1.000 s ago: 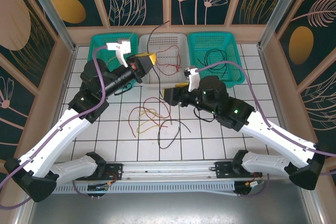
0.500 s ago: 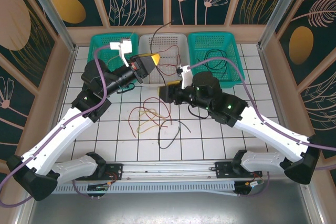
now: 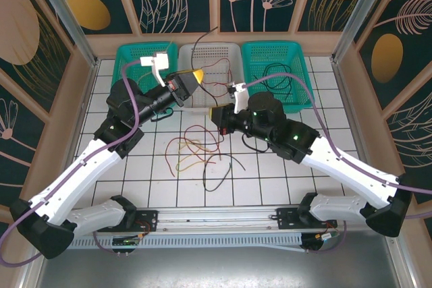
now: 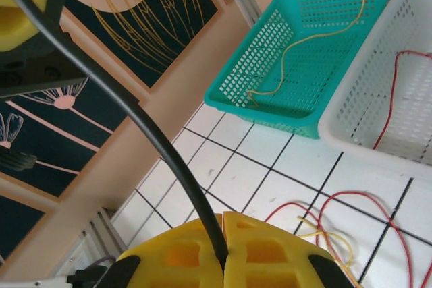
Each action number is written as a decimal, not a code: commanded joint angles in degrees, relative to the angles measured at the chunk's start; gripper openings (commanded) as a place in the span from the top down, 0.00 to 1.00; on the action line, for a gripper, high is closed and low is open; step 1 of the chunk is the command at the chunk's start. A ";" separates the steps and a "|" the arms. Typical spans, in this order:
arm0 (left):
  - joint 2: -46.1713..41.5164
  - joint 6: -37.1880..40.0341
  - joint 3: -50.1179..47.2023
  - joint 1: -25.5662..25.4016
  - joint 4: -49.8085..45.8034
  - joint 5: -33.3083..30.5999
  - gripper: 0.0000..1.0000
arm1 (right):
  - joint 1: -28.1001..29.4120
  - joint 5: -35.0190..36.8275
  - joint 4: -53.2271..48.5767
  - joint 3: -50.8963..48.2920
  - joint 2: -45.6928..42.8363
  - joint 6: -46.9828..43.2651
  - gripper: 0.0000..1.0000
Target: Untangle the cables
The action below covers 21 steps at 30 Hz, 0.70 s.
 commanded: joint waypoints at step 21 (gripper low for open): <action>-8.81 -2.98 -12.47 0.48 -1.94 -19.21 0.17 | -15.57 8.02 -20.53 22.54 8.94 -1.66 1.00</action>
